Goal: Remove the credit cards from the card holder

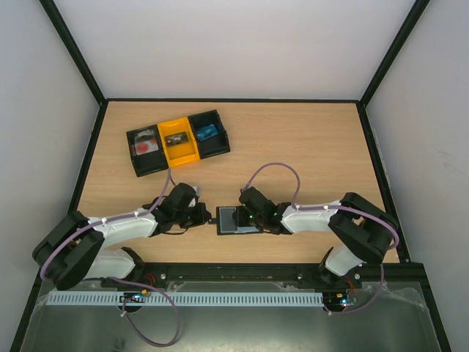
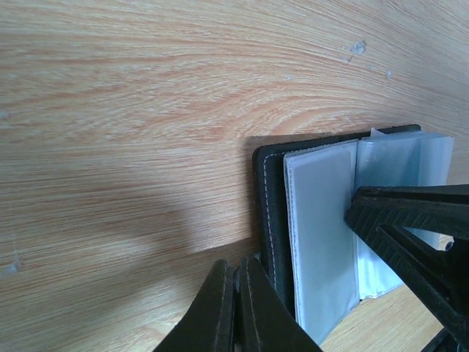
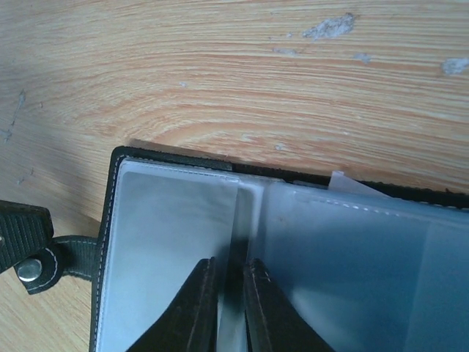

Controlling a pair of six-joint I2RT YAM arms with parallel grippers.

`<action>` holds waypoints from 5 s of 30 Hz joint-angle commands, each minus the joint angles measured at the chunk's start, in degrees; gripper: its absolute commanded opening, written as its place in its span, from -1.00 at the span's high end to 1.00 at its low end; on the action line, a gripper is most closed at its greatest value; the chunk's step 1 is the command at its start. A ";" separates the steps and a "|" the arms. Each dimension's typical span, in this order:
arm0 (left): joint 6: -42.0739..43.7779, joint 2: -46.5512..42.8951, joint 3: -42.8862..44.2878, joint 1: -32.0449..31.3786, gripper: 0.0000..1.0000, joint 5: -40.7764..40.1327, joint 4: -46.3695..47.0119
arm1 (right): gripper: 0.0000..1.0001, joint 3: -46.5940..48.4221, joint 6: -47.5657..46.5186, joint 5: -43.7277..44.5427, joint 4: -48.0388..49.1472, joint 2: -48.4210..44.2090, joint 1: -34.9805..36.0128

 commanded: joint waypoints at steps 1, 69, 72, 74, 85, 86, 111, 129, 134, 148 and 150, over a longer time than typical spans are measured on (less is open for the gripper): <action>0.71 -0.36 -0.67 0.60 0.94 0.13 -0.07 | 0.82 -0.77 0.29 3.51 -5.33 2.26 0.21; -1.67 9.32 5.06 -0.18 -0.52 7.35 10.16 | 0.95 -6.83 2.05 1.58 5.54 2.91 0.14; -1.79 9.49 5.01 -0.18 -0.52 7.94 10.71 | 0.95 -6.84 2.04 1.44 5.65 3.09 0.15; -2.07 9.67 4.84 -0.18 -0.52 8.56 11.64 | 0.95 -6.76 2.05 1.36 5.59 3.22 0.15; -4.02 10.13 3.90 -0.18 -0.52 12.05 15.98 | 0.95 -6.72 1.95 1.30 5.76 3.31 0.19; -4.22 10.13 3.77 -0.22 -0.52 12.32 16.41 | 0.95 -6.75 1.99 1.28 5.79 3.32 0.20; -7.07 7.77 3.48 -2.20 -0.51 14.37 19.39 | 0.82 -9.45 2.81 1.34 11.31 0.11 0.14; -7.55 6.53 4.19 -2.62 -0.51 14.54 19.29 | 0.73 -13.00 3.97 3.77 12.60 -8.23 0.15; -7.51 6.18 4.72 -2.97 -0.51 14.27 18.74 | 0.73 -13.80 4.06 3.93 12.66 -9.42 0.18; -7.87 7.43 7.19 -4.83 -0.51 14.02 18.19 | 0.85 -12.35 2.53 2.65 13.91 -5.63 0.19; -7.85 8.18 7.52 -4.88 -0.51 14.11 18.37 | 0.85 -12.29 2.40 2.44 14.09 -5.65 0.21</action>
